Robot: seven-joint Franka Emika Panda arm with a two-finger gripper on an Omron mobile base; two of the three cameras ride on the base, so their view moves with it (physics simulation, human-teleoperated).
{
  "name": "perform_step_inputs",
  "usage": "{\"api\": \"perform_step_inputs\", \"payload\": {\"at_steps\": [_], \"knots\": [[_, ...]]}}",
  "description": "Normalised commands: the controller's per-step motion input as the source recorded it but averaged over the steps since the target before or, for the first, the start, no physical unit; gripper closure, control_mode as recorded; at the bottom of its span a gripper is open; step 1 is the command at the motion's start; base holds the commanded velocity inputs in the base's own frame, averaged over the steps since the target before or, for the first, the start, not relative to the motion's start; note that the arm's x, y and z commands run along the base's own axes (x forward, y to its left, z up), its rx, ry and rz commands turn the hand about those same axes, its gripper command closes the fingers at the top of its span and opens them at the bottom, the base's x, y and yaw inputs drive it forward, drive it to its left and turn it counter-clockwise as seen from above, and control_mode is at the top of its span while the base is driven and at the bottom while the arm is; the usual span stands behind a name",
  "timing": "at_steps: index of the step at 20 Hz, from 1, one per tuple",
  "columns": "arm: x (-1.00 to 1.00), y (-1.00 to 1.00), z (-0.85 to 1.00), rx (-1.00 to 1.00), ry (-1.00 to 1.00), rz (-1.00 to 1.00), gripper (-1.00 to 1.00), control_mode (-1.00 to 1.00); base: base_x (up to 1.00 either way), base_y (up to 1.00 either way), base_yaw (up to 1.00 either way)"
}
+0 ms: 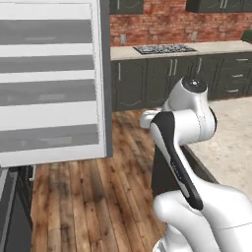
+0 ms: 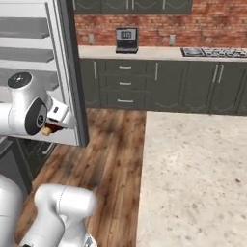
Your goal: Transport the steak from the fridge to the microwave and turn on the microwave.
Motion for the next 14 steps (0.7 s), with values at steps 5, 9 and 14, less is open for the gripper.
{"api": "perform_step_inputs", "payload": {"at_steps": [5, 9, 14], "knots": [[0.00, 0.00, 0.00, 0.00, 0.00, 0.00, 1.00, 1.00, -0.86, 0.05, -0.33], [0.00, 0.00, 0.00, 0.00, 0.00, 0.00, 1.00, 1.00, -0.87, 0.03, -0.31], [0.00, 0.00, 0.00, 0.00, 0.00, 0.00, 1.00, 1.00, -0.87, 0.02, -0.30]]}}
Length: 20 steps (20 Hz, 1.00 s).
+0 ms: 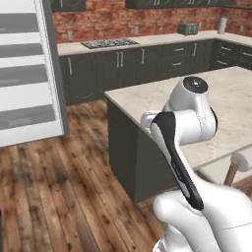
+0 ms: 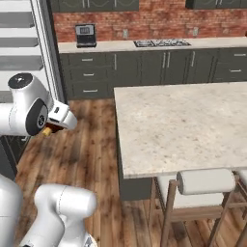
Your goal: Transport the steak from the fridge to the microwave and turn on the microwave.
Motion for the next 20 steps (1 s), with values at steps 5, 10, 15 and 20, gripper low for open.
{"api": "perform_step_inputs", "payload": {"at_steps": [5, 10, 15, 20], "knots": [[0.00, 0.00, 0.00, 0.00, 0.00, 0.00, 1.00, 1.00, -0.85, 0.03, -0.28], [0.00, 0.00, 0.00, 0.00, 0.00, 0.00, 1.00, 1.00, -0.69, 0.00, -0.25], [0.00, 0.00, 0.00, 0.00, 0.00, 0.00, 1.00, 1.00, -0.12, -0.38, -0.09], [0.00, 0.00, 0.00, 0.00, 0.00, 0.00, 1.00, 1.00, 0.00, -0.61, 0.00]]}}
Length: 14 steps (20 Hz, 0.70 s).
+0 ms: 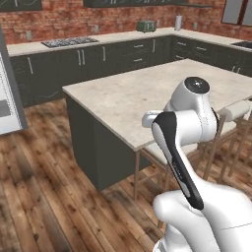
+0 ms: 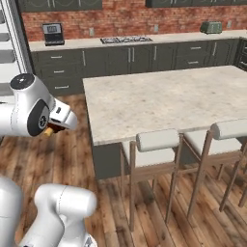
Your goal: Transport the steak from the fridge to the microwave and turn on the microwave.
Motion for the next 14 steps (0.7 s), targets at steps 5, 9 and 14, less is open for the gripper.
{"api": "perform_step_inputs", "payload": {"at_steps": [5, 9, 14], "knots": [[0.00, 0.00, 0.00, 0.00, 0.00, 0.00, 1.00, 1.00, 0.05, -0.70, 0.00], [0.00, 0.00, 0.00, 0.00, 0.00, 0.00, 1.00, 1.00, 0.09, -0.78, 0.02], [0.00, 0.00, 0.00, 0.00, 0.00, 0.00, 1.00, 1.00, 0.15, -0.76, 0.09]]}}
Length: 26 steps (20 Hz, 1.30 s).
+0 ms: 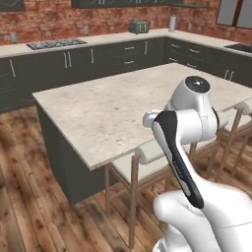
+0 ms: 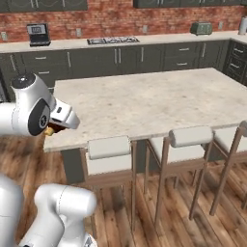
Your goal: Transport the steak from the fridge to the microwave and turn on the microwave.
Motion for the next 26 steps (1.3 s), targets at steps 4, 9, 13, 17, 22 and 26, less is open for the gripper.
{"api": "perform_step_inputs", "payload": {"at_steps": [4, 9, 13, 17, 22, 26], "knots": [[0.00, 0.00, 0.00, 0.00, 0.00, 0.00, 1.00, 1.00, 0.17, -0.73, 0.13], [0.00, 0.00, 0.00, 0.00, 0.00, 0.00, 1.00, 1.00, 0.18, -0.72, 0.15], [0.00, 0.00, 0.00, 0.00, 0.00, 0.00, 1.00, 1.00, 0.20, -0.72, 0.14], [0.00, 0.00, 0.00, 0.00, 0.00, 0.00, 1.00, 1.00, 0.20, -0.73, 0.10], [0.00, 0.00, 0.00, 0.00, 0.00, 0.00, 1.00, 1.00, 0.21, -0.73, 0.09], [0.00, 0.00, 0.00, 0.00, 0.00, 0.00, 1.00, 1.00, 0.21, -0.73, 0.09]]}}
